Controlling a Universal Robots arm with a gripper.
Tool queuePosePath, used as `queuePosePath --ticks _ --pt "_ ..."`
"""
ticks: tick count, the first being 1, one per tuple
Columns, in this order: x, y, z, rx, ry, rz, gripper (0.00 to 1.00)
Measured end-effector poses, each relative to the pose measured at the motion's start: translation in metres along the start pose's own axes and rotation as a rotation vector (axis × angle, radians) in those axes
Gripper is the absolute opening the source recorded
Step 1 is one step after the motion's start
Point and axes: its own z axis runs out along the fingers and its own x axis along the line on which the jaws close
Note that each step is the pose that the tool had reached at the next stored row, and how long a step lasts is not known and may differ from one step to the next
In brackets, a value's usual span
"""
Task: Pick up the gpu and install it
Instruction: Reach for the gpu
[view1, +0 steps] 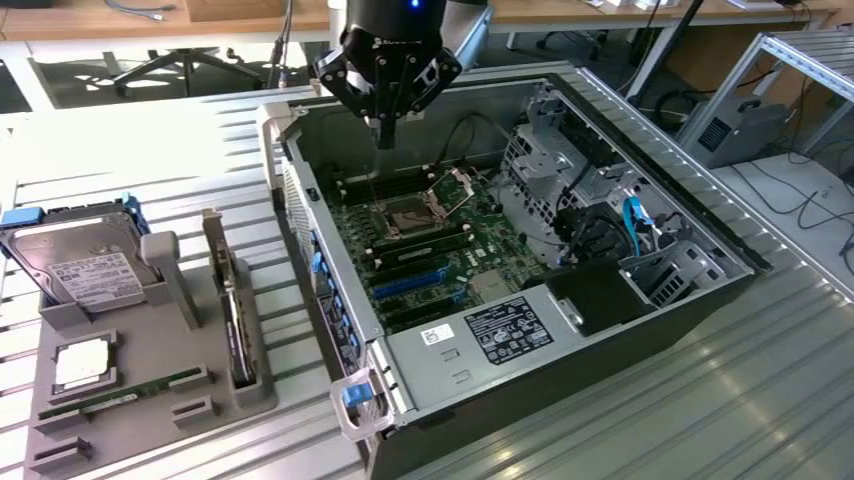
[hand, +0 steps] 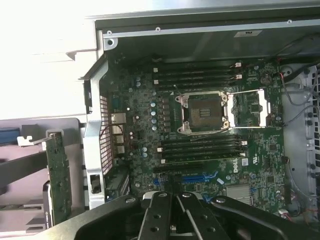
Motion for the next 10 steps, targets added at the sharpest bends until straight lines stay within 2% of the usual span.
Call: queuePosePath --ticks 10 --pt "0.0030 -0.0002 -0.0001 0.0000 0.0000 0.000 0.11"
